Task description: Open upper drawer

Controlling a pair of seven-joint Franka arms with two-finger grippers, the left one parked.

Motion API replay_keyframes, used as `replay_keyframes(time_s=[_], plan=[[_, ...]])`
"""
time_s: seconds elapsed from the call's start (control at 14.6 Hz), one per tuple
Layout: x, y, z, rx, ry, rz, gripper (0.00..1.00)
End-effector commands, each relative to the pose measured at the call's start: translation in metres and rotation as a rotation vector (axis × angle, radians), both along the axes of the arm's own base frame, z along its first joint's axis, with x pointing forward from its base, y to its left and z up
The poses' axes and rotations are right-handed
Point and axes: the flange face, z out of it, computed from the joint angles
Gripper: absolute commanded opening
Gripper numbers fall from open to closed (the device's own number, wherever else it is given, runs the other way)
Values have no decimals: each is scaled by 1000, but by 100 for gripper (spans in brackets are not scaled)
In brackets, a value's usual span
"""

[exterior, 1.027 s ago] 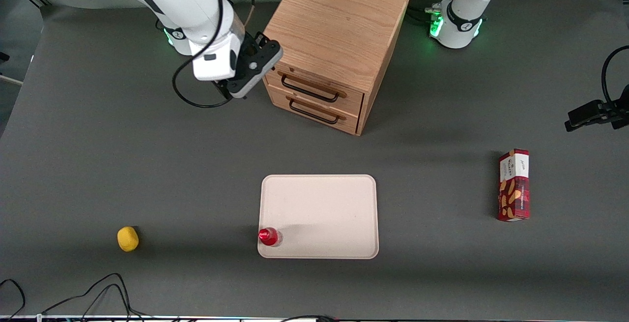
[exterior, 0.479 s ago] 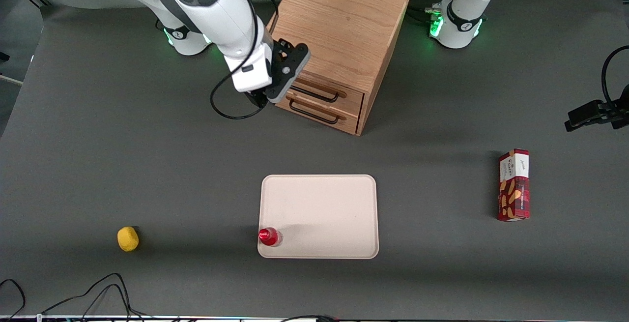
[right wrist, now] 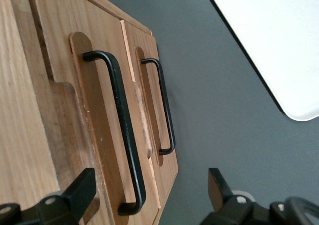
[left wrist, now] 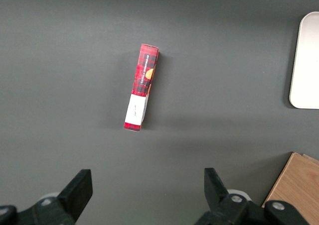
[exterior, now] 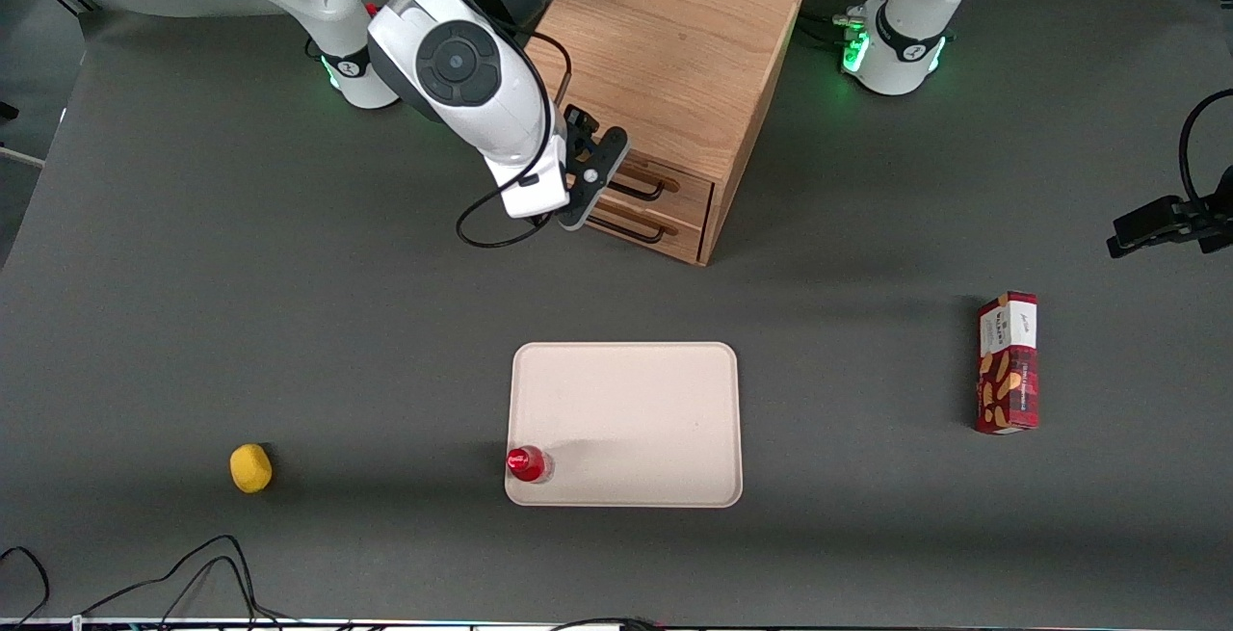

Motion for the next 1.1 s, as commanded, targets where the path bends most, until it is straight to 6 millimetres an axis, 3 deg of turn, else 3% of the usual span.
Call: replay_keyframes(time_s=[0.0, 0.41, 1.03], plan=[[1, 4, -14, 6, 7, 47, 100], [8, 8, -39, 18, 26, 61, 100], [13, 19, -60, 52, 16, 54, 100]])
